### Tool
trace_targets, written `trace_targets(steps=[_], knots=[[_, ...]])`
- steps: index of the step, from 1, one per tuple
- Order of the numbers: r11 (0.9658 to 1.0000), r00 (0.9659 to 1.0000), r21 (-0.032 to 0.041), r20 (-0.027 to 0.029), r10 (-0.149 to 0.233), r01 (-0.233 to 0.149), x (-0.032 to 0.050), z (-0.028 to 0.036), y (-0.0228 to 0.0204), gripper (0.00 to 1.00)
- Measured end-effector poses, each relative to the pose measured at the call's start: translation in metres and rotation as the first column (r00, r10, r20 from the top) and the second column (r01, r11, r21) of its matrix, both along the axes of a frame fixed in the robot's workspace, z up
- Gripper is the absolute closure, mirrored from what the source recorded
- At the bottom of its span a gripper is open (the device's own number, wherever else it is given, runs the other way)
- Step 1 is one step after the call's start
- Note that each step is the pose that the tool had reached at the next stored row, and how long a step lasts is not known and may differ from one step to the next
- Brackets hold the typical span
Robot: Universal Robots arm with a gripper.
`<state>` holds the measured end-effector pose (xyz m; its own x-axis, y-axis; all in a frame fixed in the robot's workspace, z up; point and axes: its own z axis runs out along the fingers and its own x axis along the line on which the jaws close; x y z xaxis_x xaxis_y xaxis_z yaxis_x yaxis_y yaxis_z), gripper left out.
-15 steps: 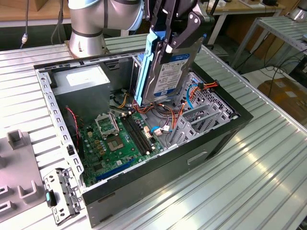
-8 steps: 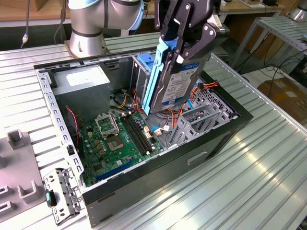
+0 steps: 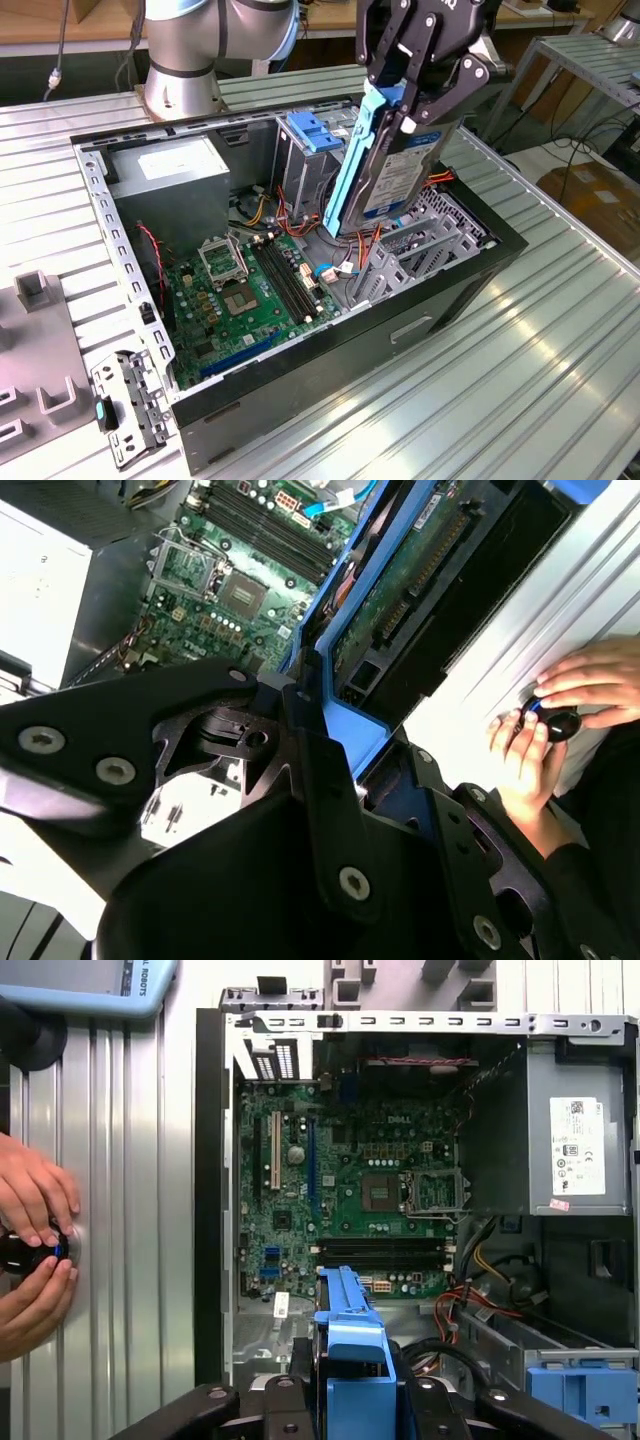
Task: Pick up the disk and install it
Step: 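Insert the disk into the insertion slot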
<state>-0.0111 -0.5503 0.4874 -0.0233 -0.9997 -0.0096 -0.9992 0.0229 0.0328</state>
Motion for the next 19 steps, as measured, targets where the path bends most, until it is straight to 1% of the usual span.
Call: trace_targets(steps=[3, 4, 7, 10, 19], knots=[[1.0000, 1.0000, -0.0001, 0.0000, 0.000, 0.000, 0.0041, -0.0008, -0.0055, 0.63], [1.0000, 1.0000, 0.0000, 0.0000, 0.000, 0.000, 0.0066, -0.0013, -0.0080, 0.63], [1.0000, 1.0000, -0.0001, 0.0000, 0.000, 0.000, 0.0142, -0.0026, -0.0130, 0.63], [1.0000, 1.0000, -0.0003, 0.0000, 0.000, 0.000, 0.0173, -0.0035, -0.0143, 0.63], [1.0000, 1.0000, -0.0003, 0.0000, 0.000, 0.000, 0.0178, -0.0037, -0.0145, 0.63]])
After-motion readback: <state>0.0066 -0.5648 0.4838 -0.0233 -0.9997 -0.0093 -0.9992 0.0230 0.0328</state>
